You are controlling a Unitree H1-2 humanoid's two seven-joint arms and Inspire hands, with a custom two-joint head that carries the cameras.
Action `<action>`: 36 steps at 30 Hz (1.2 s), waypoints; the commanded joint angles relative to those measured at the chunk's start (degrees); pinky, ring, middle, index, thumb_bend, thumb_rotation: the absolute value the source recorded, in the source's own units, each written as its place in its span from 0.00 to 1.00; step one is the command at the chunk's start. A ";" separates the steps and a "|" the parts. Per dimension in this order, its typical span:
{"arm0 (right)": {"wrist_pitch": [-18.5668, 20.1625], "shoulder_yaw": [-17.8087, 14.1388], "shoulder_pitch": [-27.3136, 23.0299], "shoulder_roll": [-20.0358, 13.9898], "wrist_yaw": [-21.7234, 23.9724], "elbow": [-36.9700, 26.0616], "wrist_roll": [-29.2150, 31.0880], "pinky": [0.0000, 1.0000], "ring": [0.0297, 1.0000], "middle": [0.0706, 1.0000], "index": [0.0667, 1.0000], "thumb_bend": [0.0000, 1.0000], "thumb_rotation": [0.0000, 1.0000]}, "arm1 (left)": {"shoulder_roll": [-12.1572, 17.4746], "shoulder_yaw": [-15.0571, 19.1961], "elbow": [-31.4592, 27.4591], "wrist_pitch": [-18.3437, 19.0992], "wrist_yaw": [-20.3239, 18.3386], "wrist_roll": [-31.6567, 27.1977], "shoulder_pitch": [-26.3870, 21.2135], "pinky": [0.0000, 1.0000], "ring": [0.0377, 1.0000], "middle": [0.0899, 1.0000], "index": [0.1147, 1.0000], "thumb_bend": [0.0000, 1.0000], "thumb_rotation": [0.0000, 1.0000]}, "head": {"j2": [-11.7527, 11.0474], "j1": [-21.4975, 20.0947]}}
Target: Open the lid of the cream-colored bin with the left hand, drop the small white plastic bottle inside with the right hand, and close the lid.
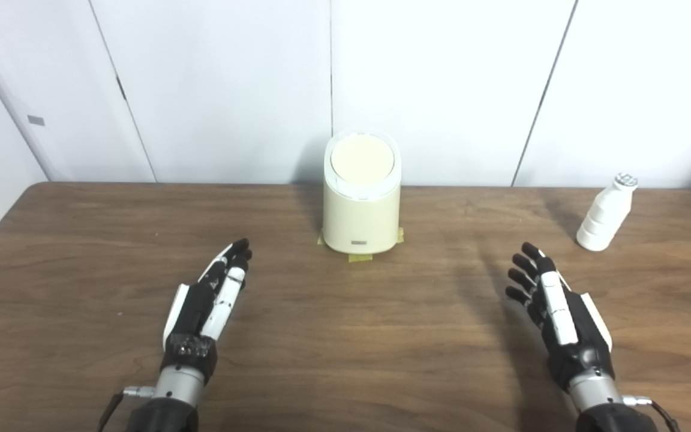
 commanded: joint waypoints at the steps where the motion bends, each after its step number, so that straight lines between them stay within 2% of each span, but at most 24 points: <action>1: -1.59 0.14 -1.15 0.13 0.28 -1.98 0.20 0.85 0.90 0.91 0.92 0.55 0.92 | 1.05 -0.41 -1.17 -2.84 -0.17 0.68 -0.89 0.91 0.92 0.90 0.92 0.37 0.73 | -0.46 0.20; 4: -1.79 0.67 -0.92 -0.05 0.45 -1.74 -0.31 0.85 0.89 0.91 0.92 0.54 0.94 | 1.63 -0.90 -0.77 -3.39 0.38 2.47 -1.88 0.90 0.91 0.90 0.92 0.38 0.66 | -1.26 0.06; 8: -2.78 0.93 -0.83 0.18 0.33 -0.67 -0.24 0.85 0.89 0.92 0.93 0.53 0.93 | 1.00 -1.19 -1.46 -0.80 1.80 5.19 -4.52 0.85 0.88 0.88 0.92 0.56 0.54 | -2.25 -0.10; 15: -4.09 0.83 -0.57 0.76 0.26 0.44 0.34 0.87 0.89 0.92 0.92 0.55 0.92 | 1.30 -1.61 -1.21 1.59 1.95 8.19 -10.96 0.89 0.88 0.87 0.90 0.65 0.38 | -3.28 -0.63; 19: -4.60 0.75 -0.42 0.89 0.17 0.92 0.07 0.86 0.90 0.91 0.92 0.56 0.93 | 2.53 -3.27 -0.52 3.09 1.65 11.72 -15.41 0.88 0.86 0.87 0.89 0.69 0.39 | -3.69 -0.68; 22: -4.95 0.62 -0.38 0.92 0.19 1.22 0.25 0.86 0.89 0.91 0.92 0.55 0.93 | 2.88 -4.10 0.49 3.57 1.12 14.13 -18.86 0.83 0.84 0.86 0.89 0.71 0.38 | -4.05 -0.90; 27: -6.07 0.54 -0.34 0.60 0.62 2.11 0.45 0.86 0.90 0.91 0.92 0.55 0.94 | 1.29 -3.24 2.90 3.68 -1.57 18.44 -24.36 0.81 0.86 0.87 0.89 0.70 0.33 | -4.25 -0.72; 32: -6.07 0.59 -0.46 0.77 0.27 2.37 0.11 0.86 0.89 0.91 0.92 0.55 0.95 | 0.32 -2.92 7.56 3.70 -4.83 24.05 -30.61 0.77 0.85 0.86 0.90 0.76 0.30 | -4.41 -0.74; 36: -6.17 0.72 -0.43 0.83 0.25 2.30 -0.02 0.87 0.89 0.91 0.92 0.54 0.95 | 1.11 -5.13 13.58 3.30 -4.24 25.46 -35.01 0.74 0.83 0.86 0.90 0.76 0.28 | -4.43 -1.01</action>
